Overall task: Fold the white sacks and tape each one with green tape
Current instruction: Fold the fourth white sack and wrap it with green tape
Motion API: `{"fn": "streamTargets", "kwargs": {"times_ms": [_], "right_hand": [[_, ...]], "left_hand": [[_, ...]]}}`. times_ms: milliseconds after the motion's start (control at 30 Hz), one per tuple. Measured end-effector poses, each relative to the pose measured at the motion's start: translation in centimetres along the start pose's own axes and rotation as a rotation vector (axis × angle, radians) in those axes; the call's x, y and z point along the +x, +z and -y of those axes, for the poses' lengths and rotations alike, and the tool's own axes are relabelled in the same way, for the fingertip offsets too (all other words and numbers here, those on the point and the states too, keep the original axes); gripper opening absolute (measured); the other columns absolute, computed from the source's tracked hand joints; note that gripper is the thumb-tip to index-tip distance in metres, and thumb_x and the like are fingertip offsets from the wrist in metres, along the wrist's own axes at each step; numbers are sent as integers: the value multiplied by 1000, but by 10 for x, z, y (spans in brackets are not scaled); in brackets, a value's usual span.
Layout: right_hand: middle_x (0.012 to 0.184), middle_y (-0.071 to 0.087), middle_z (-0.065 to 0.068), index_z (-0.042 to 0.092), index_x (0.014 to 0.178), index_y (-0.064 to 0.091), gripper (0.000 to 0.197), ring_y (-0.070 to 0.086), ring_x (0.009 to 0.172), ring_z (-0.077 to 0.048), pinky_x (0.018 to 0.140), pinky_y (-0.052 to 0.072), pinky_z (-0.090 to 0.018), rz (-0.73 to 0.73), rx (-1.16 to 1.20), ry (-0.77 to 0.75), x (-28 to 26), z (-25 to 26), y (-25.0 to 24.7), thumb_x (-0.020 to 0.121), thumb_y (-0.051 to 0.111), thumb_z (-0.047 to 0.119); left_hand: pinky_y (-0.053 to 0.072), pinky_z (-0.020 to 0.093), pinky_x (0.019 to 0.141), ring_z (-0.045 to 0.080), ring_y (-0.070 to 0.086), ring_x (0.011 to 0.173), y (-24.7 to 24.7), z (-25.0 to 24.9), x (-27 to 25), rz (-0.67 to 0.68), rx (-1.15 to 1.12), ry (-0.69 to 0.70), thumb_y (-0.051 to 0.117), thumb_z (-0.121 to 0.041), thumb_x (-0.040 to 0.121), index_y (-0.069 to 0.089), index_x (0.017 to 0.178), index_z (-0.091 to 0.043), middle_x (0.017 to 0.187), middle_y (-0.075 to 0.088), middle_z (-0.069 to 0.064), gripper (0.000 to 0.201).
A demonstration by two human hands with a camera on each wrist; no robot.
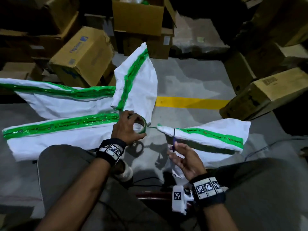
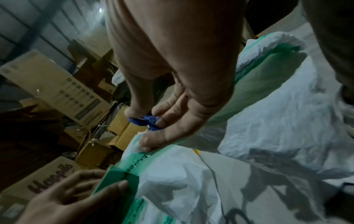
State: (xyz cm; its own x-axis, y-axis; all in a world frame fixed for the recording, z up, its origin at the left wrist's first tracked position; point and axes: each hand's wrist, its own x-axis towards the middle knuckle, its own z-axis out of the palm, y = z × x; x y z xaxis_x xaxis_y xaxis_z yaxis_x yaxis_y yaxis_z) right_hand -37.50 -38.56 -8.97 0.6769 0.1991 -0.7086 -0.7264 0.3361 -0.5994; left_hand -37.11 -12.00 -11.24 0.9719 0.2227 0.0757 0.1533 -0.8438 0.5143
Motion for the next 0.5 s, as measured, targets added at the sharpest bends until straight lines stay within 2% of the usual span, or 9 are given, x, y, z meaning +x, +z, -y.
{"fn": "streamTargets", "kwargs": {"times_ms": [67, 100, 200, 300, 367, 400, 500], "right_hand": [[95, 67, -17, 6, 96, 61, 15, 73, 70, -20, 63, 61, -25, -51, 5, -1, 6, -13, -4, 85, 71, 6], [96, 68, -17, 4, 95, 61, 16, 73, 71, -19, 63, 61, -24, -69, 28, 5, 8, -18, -5, 83, 72, 2], [91, 72, -16, -3, 92, 68, 29, 73, 70, -18, 63, 60, -23, -113, 106, 42, 12, -26, -8, 65, 79, -3], [91, 73, -15, -7, 102, 71, 21, 69, 61, -13, 54, 57, -18, -169, 90, 93, 12, -30, -4, 82, 73, -2], [76, 70, -10, -2, 99, 71, 14, 62, 49, -9, 45, 52, -14, -182, 46, 103, 11, -30, -2, 86, 71, 2], [74, 69, -10, -1, 98, 70, 11, 61, 48, -8, 45, 52, -15, -176, 39, 84, 11, -29, 0, 88, 69, 1], [83, 74, -13, -2, 96, 64, 6, 63, 52, -13, 49, 56, -20, -112, 80, 2, 10, -23, 8, 91, 63, -4]], "left_hand": [[55, 38, 71, 14, 51, 116, 0, 2, -1, -44, 1, 8, 86, -52, 53, 63, 103, -37, 122, 48, -7, 57], [55, 38, 70, 15, 52, 115, 0, 2, -1, -63, -1, 11, 87, -50, 53, 63, 103, -36, 121, 48, -6, 57], [55, 36, 69, 20, 56, 112, -1, -1, 0, -100, 0, 42, 89, -48, 53, 65, 100, -32, 119, 51, -2, 55], [55, 37, 66, 21, 56, 110, 1, -3, 0, -110, 13, 50, 89, -48, 53, 66, 93, -31, 118, 51, -1, 49], [55, 37, 65, 21, 56, 111, 2, -2, 0, -120, 0, 52, 90, -46, 53, 64, 89, -32, 118, 51, -2, 47], [55, 36, 65, 20, 56, 112, 3, -2, 0, -126, -7, 51, 90, -45, 53, 64, 88, -33, 118, 51, -3, 46], [55, 37, 66, 21, 56, 114, 4, 0, -1, -143, -27, 50, 91, -42, 52, 63, 86, -32, 119, 51, -3, 45]]}}
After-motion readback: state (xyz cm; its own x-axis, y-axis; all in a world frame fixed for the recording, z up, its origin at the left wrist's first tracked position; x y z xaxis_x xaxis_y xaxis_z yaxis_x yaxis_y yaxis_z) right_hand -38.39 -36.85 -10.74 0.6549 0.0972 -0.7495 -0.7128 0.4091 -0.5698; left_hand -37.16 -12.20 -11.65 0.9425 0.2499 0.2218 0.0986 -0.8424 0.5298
